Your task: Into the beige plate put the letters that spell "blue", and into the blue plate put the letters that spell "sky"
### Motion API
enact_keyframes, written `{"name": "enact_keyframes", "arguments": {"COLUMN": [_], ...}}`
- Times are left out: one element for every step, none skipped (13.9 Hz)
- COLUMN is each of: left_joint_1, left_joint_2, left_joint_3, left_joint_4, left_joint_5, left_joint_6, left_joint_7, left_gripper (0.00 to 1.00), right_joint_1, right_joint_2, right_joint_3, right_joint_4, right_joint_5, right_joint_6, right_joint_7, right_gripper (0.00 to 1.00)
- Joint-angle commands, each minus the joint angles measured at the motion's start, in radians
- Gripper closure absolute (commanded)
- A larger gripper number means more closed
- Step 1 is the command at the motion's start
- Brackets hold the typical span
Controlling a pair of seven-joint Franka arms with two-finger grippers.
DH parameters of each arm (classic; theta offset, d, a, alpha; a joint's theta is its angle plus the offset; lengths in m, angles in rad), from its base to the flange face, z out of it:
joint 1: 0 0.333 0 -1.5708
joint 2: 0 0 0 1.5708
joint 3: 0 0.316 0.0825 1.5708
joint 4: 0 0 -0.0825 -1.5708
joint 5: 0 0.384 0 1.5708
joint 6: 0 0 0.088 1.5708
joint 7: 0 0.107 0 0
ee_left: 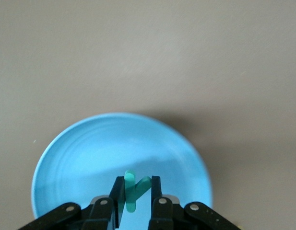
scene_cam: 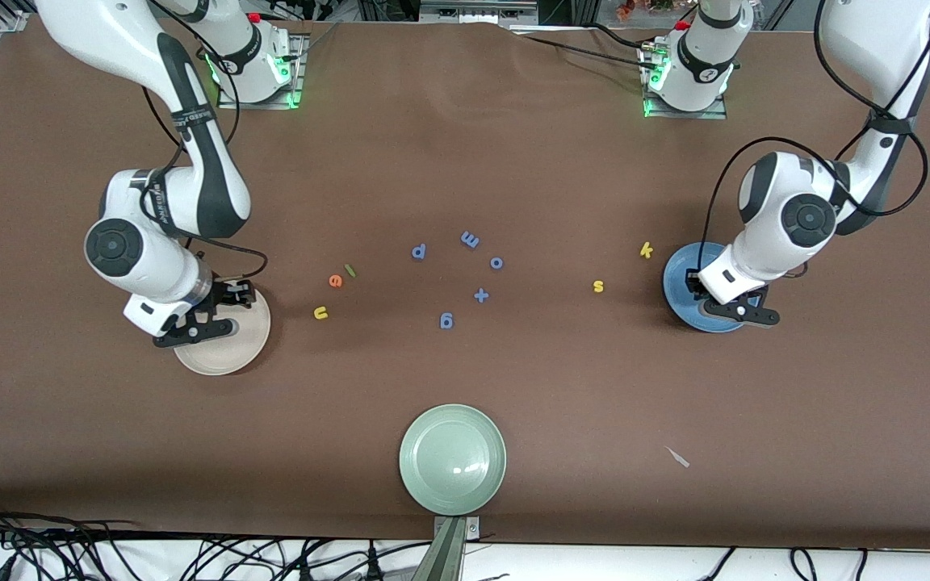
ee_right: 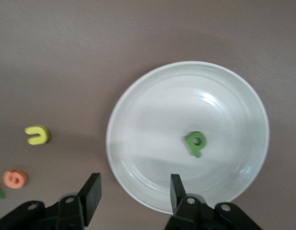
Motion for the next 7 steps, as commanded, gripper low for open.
{"name": "enact_keyframes", "arguments": {"left_joint_1": [0.045,0.048,0.052,0.067,0.084,0.082,0.076], "left_joint_2": [-0.006,-0.007,-0.006,-0.004,-0.001,-0.001,-0.003], "left_joint_3": [-0.01,-0.01,-0.009,-0.009,-0.01,-0.01,-0.01], "left_joint_4": [-0.07,-0.095,-0.119,-0.148,-0.15,-0.143,-0.138], "left_joint_5": [-0.018,-0.018,-0.017,-0.017,-0.017,-0.017,-0.017], "left_joint_6": [0.043,0.048,0.086,0.147,0.163,0.16,0.159], "left_joint_7": [0.052,0.051,0.05,0.05,0.05,0.049,0.047], "left_gripper": [0.87,0.84,0.82,0.76,0.71,0.55,0.38], "right_joint_1": [-0.002,0.0,0.0,-0.002,0.0,0.0,0.0], "right_joint_2": [0.077,0.107,0.141,0.169,0.199,0.218,0.23], "right_joint_3": [0.073,0.095,0.109,0.116,0.132,0.145,0.156], "right_joint_4": [0.108,0.148,0.18,0.198,0.215,0.223,0.217], "right_joint_5": [0.021,0.021,0.022,0.022,0.022,0.022,0.022], "right_joint_6": [-0.016,-0.016,-0.014,-0.005,0.009,0.042,0.079], "right_joint_7": [0.137,0.185,0.219,0.25,0.262,0.276,0.288], "right_gripper": [0.34,0.34,0.33,0.33,0.28,0.28,0.25]}}
